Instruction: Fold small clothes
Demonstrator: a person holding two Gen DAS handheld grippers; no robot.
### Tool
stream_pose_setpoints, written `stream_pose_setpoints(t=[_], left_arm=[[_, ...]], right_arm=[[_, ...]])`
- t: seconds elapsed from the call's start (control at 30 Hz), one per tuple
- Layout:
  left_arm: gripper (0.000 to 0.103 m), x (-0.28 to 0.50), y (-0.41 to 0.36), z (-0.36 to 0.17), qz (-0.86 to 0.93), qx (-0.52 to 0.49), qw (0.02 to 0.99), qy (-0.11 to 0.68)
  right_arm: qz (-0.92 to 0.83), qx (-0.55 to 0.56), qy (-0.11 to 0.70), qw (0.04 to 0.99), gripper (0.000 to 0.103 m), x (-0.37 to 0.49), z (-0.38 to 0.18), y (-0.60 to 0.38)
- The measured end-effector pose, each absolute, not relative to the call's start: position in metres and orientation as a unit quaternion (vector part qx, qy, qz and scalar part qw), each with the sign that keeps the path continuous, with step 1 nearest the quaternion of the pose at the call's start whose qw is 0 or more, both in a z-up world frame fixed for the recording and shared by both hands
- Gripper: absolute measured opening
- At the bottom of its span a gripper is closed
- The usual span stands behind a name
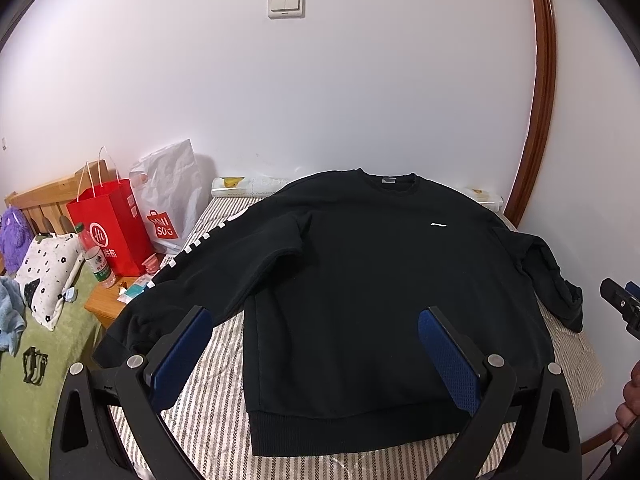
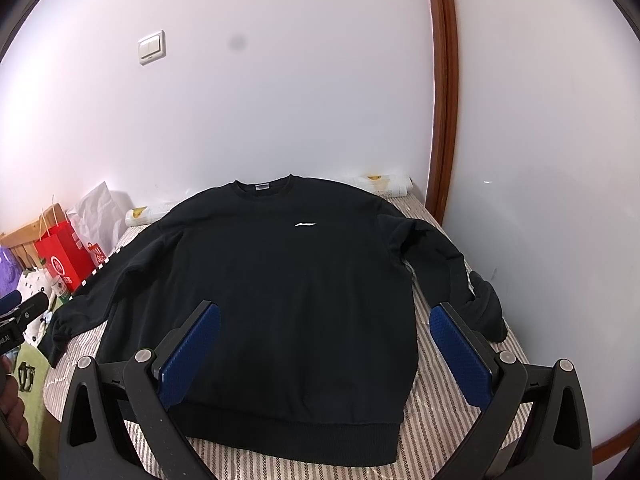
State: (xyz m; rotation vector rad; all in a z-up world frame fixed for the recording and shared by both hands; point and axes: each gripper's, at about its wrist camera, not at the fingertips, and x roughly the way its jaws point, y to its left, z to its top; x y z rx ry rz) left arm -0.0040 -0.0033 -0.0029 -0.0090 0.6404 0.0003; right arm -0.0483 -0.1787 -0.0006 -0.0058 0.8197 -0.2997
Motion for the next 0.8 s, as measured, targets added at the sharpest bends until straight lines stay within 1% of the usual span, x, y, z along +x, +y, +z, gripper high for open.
stream_pose_setpoints(t=[0.8], left_arm=[[0.103, -0.0041, 0.0013, -0.0020, -0.003, -0.009, 0.952, 0.305]], right_arm=[[-0.140, -0.004, 0.395, 0.908, 0.103, -0.0503, 0.0010, -0.1791]])
